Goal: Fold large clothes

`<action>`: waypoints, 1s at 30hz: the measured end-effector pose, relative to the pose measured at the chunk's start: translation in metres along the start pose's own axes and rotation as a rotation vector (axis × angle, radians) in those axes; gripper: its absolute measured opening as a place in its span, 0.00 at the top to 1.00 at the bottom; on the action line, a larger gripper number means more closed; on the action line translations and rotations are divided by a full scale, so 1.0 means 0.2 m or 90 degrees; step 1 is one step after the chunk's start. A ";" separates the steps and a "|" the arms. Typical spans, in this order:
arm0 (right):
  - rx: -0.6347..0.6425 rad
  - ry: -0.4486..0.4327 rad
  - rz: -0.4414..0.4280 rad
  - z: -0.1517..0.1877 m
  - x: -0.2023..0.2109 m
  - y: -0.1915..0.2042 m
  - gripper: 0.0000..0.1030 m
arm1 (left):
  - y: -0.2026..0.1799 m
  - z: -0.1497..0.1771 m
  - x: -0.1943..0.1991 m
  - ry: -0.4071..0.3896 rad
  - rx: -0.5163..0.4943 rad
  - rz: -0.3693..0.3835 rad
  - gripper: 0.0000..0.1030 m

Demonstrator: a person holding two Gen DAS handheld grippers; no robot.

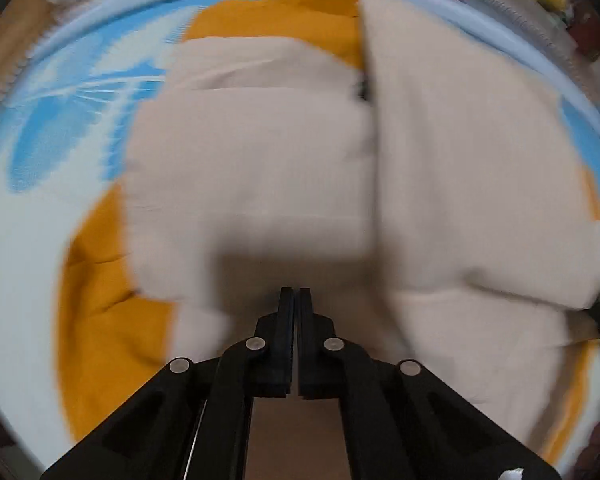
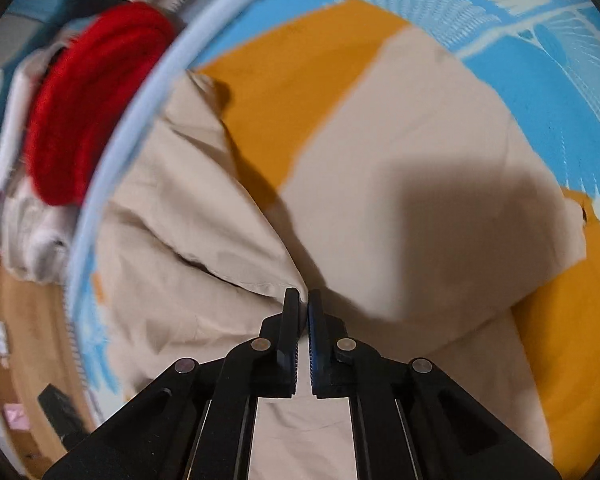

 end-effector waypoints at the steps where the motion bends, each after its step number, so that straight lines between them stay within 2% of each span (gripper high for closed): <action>1: 0.010 -0.005 0.013 0.00 -0.01 0.00 0.90 | 0.00 -0.03 0.05 -0.018 0.021 0.018 1.00; 2: 0.014 -0.007 0.018 0.00 -0.01 0.01 0.89 | -0.01 -0.09 0.17 -0.075 0.032 0.032 1.00; 4: 0.022 -0.027 0.026 -0.01 0.04 0.04 0.81 | -0.08 -0.19 0.35 -0.172 -0.004 0.033 1.00; 5: 0.031 -0.043 0.028 -0.02 0.08 0.07 0.79 | -0.17 -0.23 0.44 -0.219 -0.041 0.056 0.99; 6: 0.043 -0.073 0.033 -0.03 0.14 0.09 0.75 | -0.26 -0.25 0.45 -0.225 -0.063 0.099 0.99; 7: 0.054 -0.113 0.038 -0.05 0.20 0.11 0.71 | -0.32 -0.21 0.43 -0.215 -0.076 0.137 0.94; 8: 0.069 -0.163 0.041 -0.07 0.28 0.14 0.68 | -0.42 -0.17 0.34 -0.168 -0.094 0.201 0.88; 9: 0.089 -0.209 0.026 -0.08 0.35 0.19 0.62 | -0.48 -0.13 0.27 -0.141 -0.098 0.216 0.88; 11: 0.128 -0.235 -0.054 -0.06 0.39 0.32 0.55 | -0.48 -0.02 0.07 -0.057 -0.090 0.179 0.90; 12: 0.158 -0.200 -0.115 -0.01 0.33 0.41 0.53 | -0.46 0.02 0.02 -0.034 -0.081 0.175 0.93; 13: 0.188 -0.125 -0.157 0.06 0.22 0.47 0.53 | -0.45 0.04 0.01 -0.027 -0.070 0.183 0.94; 14: 0.203 -0.083 -0.146 0.10 0.12 0.46 0.53 | -0.44 0.04 0.04 -0.033 -0.069 0.192 0.94; 15: 0.209 -0.057 -0.065 0.12 -0.01 0.39 0.53 | -0.45 0.04 0.05 -0.038 -0.078 0.191 0.94; 16: 0.210 -0.042 0.016 0.13 -0.12 0.29 0.58 | -0.44 0.02 0.09 -0.062 -0.109 0.171 0.91; 17: 0.208 -0.020 0.048 0.14 -0.19 0.23 0.59 | -0.42 0.04 0.08 -0.077 -0.142 0.139 0.90; 20: 0.197 -0.019 0.047 0.12 -0.16 0.24 0.60 | -0.40 0.14 0.04 -0.051 -0.251 0.045 0.90; 22: 0.224 -0.051 0.044 0.11 -0.02 0.31 0.60 | -0.39 0.18 0.16 -0.085 -0.286 0.024 0.90; 23: 0.240 -0.075 0.040 0.11 0.05 0.35 0.60 | -0.38 0.18 0.33 -0.132 -0.296 0.033 0.90; 24: 0.260 -0.118 0.034 0.11 0.17 0.40 0.60 | -0.37 0.19 0.42 -0.157 -0.298 0.036 0.90; 26: 0.277 -0.194 0.000 0.10 0.43 0.47 0.60 | -0.32 0.21 0.70 -0.222 -0.288 0.040 0.90; 28: 0.282 -0.275 -0.050 0.12 0.76 0.50 0.60 | -0.23 0.30 0.96 -0.271 -0.270 0.053 0.90; 30: 0.287 -0.349 -0.088 0.17 1.11 0.46 0.60 | -0.14 0.43 1.14 -0.302 -0.259 0.065 0.90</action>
Point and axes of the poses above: each gripper's, at about its wrist camera, not at the fingertips, and x roughly against the way its jaws point, y to its left, z to its underside, the point moved 10 cm from there along -x, roughly the way its jaws point, and after that the axes turned 11 degrees about -x, right-handed, at the moved point
